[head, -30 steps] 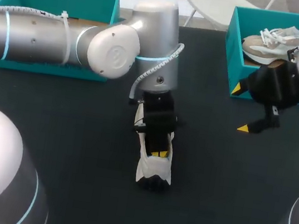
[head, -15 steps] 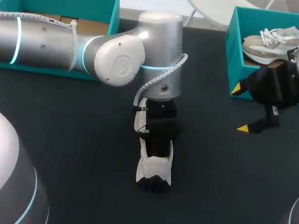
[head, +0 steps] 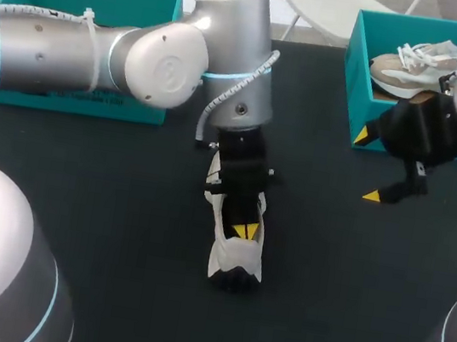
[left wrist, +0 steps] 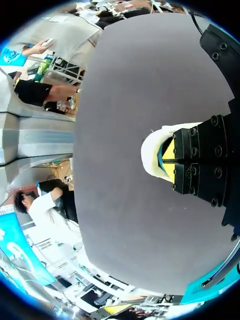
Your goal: Take the shoe out of the shoebox, open the shoe tongue, remove and reinsert the insole, then place the shoe into the shoebox
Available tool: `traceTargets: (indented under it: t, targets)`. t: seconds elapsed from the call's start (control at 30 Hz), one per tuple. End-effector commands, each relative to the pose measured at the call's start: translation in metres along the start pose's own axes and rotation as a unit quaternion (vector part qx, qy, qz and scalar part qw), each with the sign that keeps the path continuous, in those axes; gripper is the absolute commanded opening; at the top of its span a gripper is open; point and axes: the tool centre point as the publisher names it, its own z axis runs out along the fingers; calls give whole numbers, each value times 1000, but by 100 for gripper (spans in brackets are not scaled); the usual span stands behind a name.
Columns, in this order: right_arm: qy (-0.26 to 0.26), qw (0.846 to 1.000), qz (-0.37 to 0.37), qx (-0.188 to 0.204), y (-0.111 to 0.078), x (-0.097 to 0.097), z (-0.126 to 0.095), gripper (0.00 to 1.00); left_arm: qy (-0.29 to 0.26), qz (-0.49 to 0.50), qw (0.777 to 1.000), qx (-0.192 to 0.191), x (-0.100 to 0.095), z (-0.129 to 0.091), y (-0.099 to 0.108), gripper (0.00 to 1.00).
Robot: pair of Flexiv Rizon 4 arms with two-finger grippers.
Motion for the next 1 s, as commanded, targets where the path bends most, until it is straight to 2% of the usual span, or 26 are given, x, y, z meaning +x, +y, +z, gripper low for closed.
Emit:
traceTargets:
  t: [0.03, 0.33, 0.53, 0.8, 1.0]
  targets:
    - [-1, 1000, 0, 2, 0, 0, 1, 100, 2, 10, 1000, 24, 1, 3, 3, 0]
    - [-1, 1000, 0, 2, 0, 0, 1, 100, 15, 4, 999, 52, 1, 26, 10, 0]
    - [-1, 1000, 0, 2, 0, 0, 1, 100, 16, -2, 999, 52, 6, 45, 17, 0]
    - [-1, 1000, 0, 2, 0, 0, 1, 100, 18, 2, 999, 32, 14, 65, 26, 0]
    - [-1, 1000, 0, 2, 0, 0, 1, 100, 18, 4, 1000, -23, 15, 76, 36, 0]
